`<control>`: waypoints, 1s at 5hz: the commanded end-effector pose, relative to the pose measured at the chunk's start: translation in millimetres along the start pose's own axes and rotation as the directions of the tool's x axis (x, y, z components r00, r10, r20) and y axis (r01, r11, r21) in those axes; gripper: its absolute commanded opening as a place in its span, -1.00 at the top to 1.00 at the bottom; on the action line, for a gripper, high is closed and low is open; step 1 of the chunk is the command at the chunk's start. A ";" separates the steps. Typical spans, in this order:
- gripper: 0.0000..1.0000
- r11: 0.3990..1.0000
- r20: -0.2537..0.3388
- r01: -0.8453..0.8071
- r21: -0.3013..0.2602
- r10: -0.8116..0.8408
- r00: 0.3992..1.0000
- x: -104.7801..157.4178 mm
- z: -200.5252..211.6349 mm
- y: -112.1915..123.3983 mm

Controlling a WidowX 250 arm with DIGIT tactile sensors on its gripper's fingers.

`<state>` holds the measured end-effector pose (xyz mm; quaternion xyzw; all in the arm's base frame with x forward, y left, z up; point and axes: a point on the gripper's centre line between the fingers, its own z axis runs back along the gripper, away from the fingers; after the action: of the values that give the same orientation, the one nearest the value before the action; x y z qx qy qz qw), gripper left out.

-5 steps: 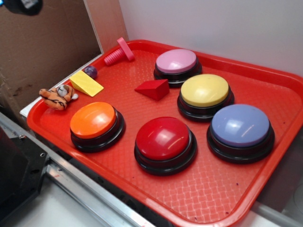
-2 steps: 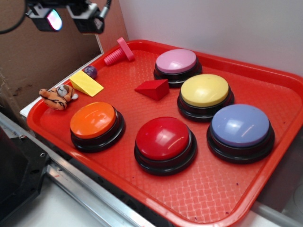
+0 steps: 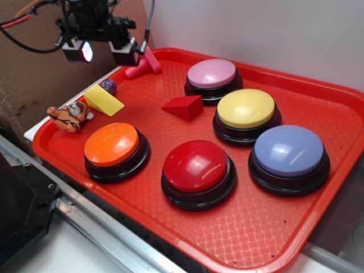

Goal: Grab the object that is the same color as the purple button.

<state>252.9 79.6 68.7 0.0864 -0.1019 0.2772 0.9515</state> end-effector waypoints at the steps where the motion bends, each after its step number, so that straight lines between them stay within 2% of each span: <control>1: -1.00 0.996 0.040 -0.065 0.055 0.063 0.997 36.4 -38.7 11.6; 2: -1.00 0.995 0.029 -0.066 0.074 0.064 0.998 42.1 -51.6 13.8; 5: -1.00 0.993 -0.055 -0.101 0.069 0.105 0.993 25.8 -51.4 26.7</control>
<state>275.1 108.2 20.1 0.1019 -0.0627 0.3133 0.9421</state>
